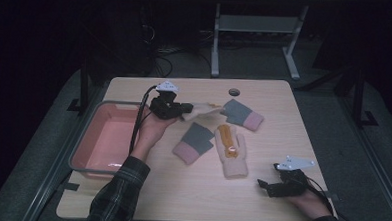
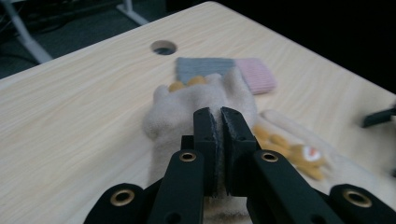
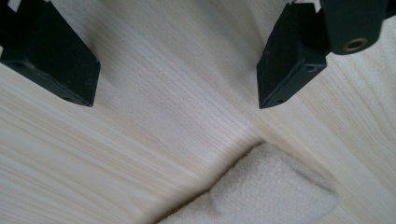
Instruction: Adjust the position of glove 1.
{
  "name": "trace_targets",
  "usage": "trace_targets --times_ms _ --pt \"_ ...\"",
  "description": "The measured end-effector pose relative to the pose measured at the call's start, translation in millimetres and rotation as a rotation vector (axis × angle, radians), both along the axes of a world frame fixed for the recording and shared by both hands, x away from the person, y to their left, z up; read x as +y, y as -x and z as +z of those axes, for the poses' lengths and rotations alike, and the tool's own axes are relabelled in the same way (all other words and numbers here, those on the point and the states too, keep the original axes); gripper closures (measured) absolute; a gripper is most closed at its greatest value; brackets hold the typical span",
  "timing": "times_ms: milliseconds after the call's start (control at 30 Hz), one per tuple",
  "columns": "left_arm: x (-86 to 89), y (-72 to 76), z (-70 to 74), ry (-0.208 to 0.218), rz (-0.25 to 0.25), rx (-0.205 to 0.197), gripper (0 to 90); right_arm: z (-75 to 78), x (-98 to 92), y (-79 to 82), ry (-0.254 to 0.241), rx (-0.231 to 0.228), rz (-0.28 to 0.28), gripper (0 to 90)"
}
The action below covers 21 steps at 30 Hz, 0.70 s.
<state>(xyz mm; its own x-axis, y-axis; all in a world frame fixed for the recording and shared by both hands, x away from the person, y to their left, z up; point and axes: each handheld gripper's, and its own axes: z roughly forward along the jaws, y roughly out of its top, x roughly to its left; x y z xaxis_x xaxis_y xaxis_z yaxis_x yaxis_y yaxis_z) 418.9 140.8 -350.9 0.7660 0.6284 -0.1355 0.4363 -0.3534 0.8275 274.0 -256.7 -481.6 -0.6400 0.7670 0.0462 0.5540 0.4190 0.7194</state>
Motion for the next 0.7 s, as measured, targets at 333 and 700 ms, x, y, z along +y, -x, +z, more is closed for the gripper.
trace_targets --times_ms 333,700 --pt "-3.8 41.2 0.9 0.026 -0.088 -0.019 85.4 0.0 0.0 0.0 0.000 0.000 -0.001 13.0" --pt "6.5 87.8 -8.9 0.027 -0.148 -0.008 85.4 -0.1 -0.2 -0.3 0.002 -0.003 -0.005 13.0"
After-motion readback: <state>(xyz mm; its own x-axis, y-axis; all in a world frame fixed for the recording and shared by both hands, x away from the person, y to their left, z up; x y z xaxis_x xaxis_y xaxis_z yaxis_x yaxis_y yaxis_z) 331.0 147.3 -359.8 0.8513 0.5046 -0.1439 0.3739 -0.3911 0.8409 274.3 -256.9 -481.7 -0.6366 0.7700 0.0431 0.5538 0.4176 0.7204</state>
